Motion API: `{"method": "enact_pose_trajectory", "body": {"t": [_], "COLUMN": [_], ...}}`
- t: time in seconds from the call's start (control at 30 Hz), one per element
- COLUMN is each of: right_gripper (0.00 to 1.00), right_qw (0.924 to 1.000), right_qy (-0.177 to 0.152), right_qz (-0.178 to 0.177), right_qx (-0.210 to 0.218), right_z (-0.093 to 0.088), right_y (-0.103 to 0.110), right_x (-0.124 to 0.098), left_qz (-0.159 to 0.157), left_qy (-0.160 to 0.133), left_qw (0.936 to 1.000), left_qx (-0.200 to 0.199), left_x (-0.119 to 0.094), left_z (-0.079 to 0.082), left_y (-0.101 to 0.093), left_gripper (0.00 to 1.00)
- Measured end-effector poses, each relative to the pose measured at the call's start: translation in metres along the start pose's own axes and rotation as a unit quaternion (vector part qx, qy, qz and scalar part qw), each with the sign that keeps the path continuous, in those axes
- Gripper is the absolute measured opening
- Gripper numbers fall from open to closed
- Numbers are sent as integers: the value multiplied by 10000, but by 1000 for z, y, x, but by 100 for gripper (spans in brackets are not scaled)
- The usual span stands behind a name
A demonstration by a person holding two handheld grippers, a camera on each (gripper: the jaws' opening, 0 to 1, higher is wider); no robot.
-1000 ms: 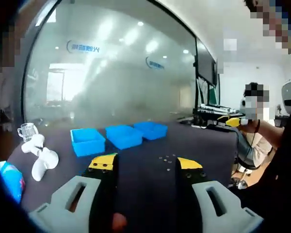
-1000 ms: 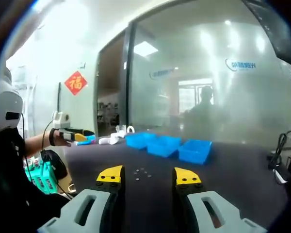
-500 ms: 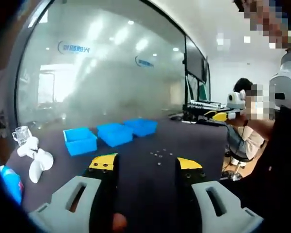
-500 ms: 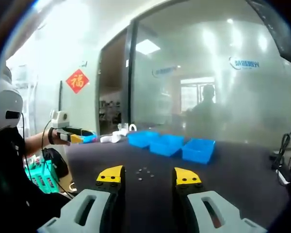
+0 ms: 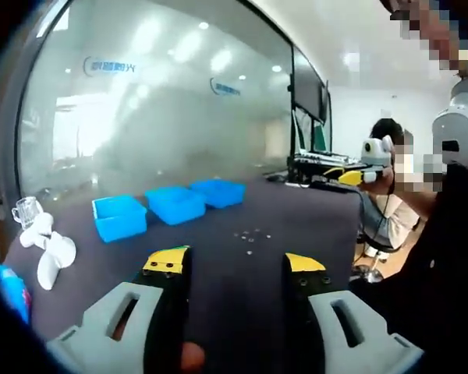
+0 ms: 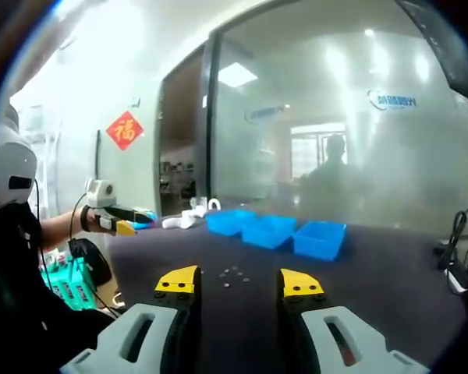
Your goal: Sort the screws, nuts, and washers into the corresponding bins
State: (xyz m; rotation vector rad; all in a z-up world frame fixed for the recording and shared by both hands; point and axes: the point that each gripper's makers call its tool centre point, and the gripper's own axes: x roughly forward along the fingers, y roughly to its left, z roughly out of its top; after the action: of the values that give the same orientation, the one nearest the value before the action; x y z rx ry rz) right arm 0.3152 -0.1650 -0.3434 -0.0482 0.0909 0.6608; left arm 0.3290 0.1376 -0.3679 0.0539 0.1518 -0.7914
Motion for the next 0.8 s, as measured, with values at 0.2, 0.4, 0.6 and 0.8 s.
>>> {"method": "enact_pose_trajectory", "body": {"t": [0.2, 0.4, 0.6, 0.8], "right_gripper": [35, 35, 35, 35], "right_qw": [10000, 9999, 9999, 9999], "right_qy": [42, 88, 100, 112], "right_qz": [17, 45, 54, 17], "right_qx": [-24, -66, -68, -65], "right_z": [-3, -9, -11, -14], "right_y": [1, 4, 5, 3], "right_x": [-1, -1, -2, -4], "left_qz": [-108, -168, -383, -625], "left_qy": [426, 761, 1185, 1598], "left_qw": [9990, 9970, 9922, 9851], "left_qx": [51, 34, 72, 87], "left_x": [10, 26, 49, 76], "left_z": [-8, -8, -7, -8], "left_y": [-2, -2, -5, -10], "left_gripper": [45, 45, 45, 45]}}
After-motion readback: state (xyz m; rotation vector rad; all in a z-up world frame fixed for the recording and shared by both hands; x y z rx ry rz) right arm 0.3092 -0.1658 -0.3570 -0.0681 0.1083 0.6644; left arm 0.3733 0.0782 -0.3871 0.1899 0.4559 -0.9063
